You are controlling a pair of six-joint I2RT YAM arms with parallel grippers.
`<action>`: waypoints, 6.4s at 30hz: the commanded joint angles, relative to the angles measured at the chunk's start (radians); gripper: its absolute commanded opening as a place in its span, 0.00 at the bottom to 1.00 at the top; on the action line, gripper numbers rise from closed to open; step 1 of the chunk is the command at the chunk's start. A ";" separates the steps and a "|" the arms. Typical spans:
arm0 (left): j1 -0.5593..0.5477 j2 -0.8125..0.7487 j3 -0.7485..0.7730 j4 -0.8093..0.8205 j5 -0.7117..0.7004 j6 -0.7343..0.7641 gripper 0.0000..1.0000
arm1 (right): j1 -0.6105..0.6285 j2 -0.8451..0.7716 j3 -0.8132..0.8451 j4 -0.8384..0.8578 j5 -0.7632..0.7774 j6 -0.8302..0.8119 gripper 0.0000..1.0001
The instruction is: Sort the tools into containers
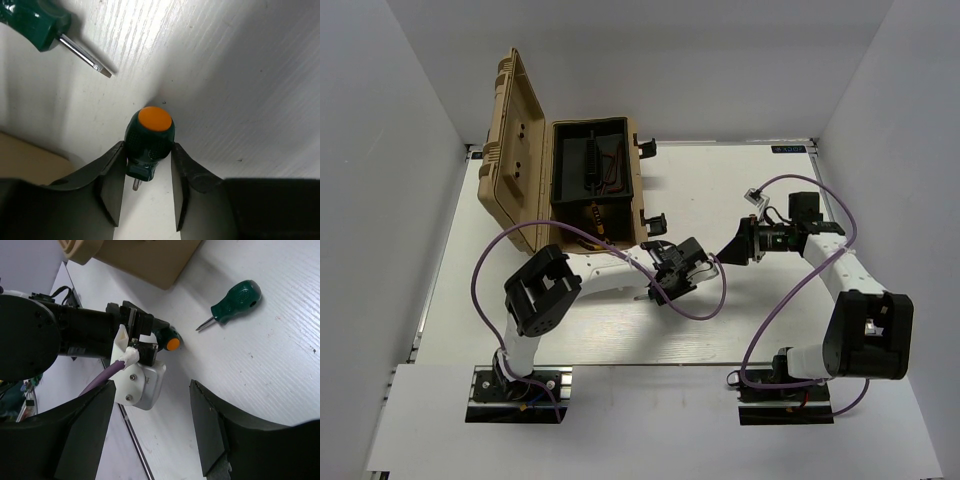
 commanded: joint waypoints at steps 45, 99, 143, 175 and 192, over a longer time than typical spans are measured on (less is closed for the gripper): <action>0.550 -0.104 0.457 0.163 -0.573 -0.282 0.00 | 0.077 0.048 0.140 -0.058 0.443 0.087 0.19; 0.567 -1.112 -0.589 0.647 0.140 -0.222 0.79 | 0.548 0.489 0.293 0.159 1.050 0.556 0.53; 0.594 -1.301 -0.691 0.727 0.090 -0.152 0.36 | 0.632 0.820 1.440 0.336 0.567 0.259 0.00; 0.604 -1.340 -0.691 0.718 0.189 -0.142 0.84 | 0.748 0.871 1.359 0.490 0.733 0.183 0.60; 0.584 -1.253 -0.528 0.692 0.557 -0.151 0.00 | 0.656 0.408 1.108 -0.139 1.019 -0.148 0.00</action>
